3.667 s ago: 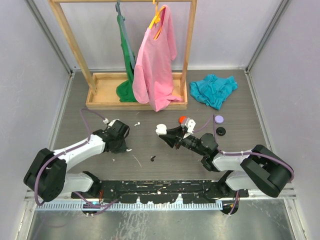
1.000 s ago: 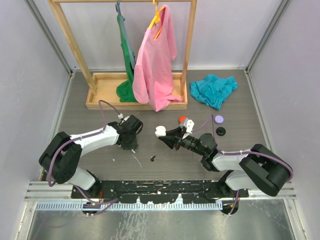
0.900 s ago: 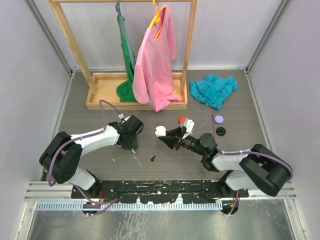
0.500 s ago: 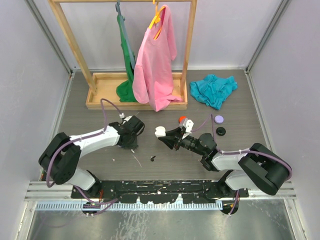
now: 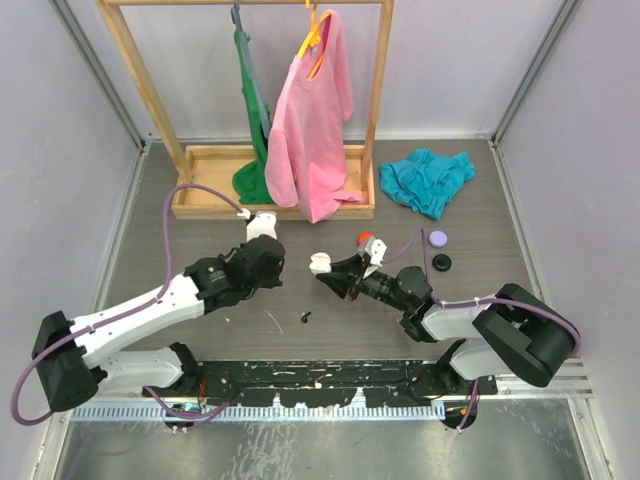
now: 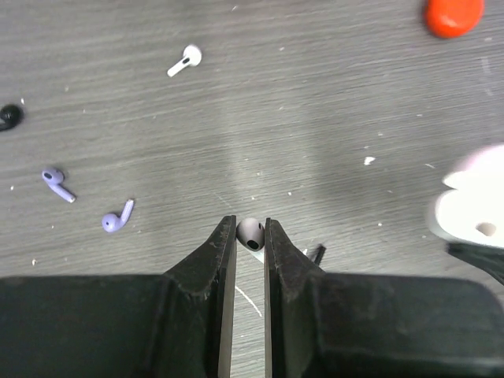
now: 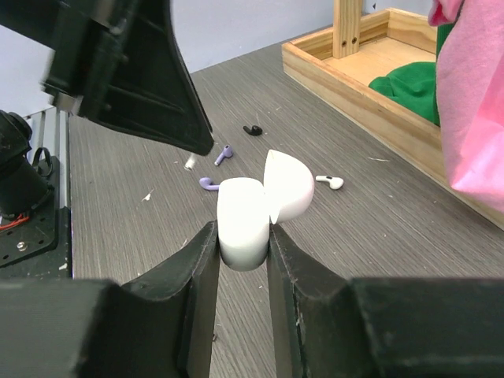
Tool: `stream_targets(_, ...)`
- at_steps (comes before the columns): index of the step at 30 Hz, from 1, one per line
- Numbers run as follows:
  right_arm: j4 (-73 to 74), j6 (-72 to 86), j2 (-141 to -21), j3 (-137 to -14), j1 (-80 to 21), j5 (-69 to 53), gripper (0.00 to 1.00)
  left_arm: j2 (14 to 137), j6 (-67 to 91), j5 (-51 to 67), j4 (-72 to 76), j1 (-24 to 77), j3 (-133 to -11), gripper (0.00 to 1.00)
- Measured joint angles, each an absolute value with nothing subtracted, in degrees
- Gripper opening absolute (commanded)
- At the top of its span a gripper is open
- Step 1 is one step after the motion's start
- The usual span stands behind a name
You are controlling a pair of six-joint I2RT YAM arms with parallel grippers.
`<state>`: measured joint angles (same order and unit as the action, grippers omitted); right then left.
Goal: Insert the wireless bluetooth earbuds into the charging case
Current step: Pick up the earbud from the center of the board, then place the earbud in the charging case.
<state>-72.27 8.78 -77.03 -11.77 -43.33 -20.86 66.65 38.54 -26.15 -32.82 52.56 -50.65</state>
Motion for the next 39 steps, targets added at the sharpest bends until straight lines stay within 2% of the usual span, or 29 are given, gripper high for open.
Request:
stream_targets(7, -73.3, 8.8, -77.9, -11.8, -43.3, -20.6, 0.19, 62.3, 33.2, -31.6, -28.5, 59.6, -51.5, 0.1)
stream_targets(20, -75.3, 8.7, -77.9, -11.6, -43.5, -20.6, 0.19, 64.4, 22.3, -42.4, -17.2, 71.5, -53.8, 0.11)
stream_targets(39, -84.1, 5.9, -78.9, -8.7, -44.2, -23.4, 0.19, 68.3, 12.8, -45.4, -4.5, 75.5, -53.1, 0.13)
